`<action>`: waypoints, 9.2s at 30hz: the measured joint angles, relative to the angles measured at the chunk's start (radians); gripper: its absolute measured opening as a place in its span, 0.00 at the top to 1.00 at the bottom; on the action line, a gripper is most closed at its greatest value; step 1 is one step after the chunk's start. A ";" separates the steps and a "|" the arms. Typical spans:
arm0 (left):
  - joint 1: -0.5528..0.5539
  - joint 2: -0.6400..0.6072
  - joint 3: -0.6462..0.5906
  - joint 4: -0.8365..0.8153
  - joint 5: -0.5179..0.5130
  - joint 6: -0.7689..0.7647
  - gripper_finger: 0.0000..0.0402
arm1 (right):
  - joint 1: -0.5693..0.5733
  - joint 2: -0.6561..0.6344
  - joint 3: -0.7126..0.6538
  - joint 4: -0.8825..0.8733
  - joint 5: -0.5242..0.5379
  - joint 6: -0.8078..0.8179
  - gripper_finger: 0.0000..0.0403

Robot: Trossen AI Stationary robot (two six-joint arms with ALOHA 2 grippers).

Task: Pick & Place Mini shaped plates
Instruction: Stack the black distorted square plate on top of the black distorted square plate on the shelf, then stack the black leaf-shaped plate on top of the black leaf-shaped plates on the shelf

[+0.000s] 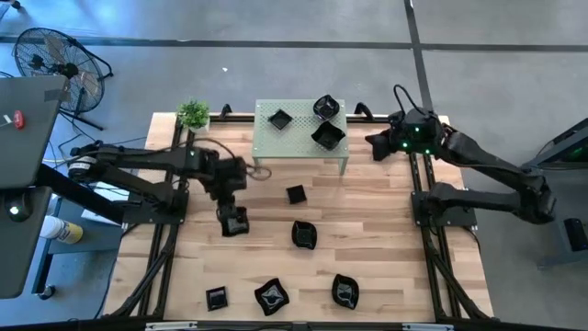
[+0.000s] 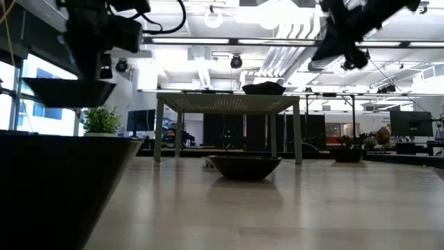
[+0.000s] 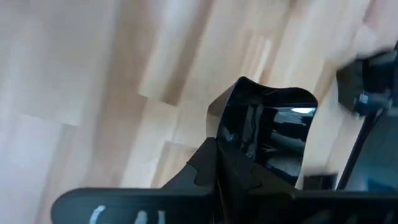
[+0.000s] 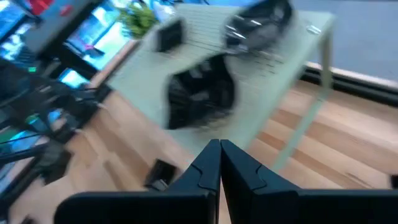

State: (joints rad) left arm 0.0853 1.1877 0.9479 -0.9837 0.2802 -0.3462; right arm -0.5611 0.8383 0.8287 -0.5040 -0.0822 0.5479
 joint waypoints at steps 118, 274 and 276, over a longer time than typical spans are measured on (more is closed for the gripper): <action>0.241 -0.006 -0.481 0.656 -0.073 -0.688 0.89 | 0.248 0.649 0.743 -0.156 0.026 -0.269 0.99; 0.222 -0.229 -0.062 0.693 -0.316 -0.115 1.00 | -0.092 0.777 0.791 -0.497 -0.151 -0.678 0.82; 0.222 -0.230 -0.062 0.649 -0.323 -0.044 1.00 | -0.055 0.745 0.792 -0.496 -0.156 -0.661 0.87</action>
State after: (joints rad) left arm 0.3073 0.9581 0.8863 -0.3344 -0.0431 -0.3902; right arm -0.6160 1.5836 1.6207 -0.9997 -0.2380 -0.1134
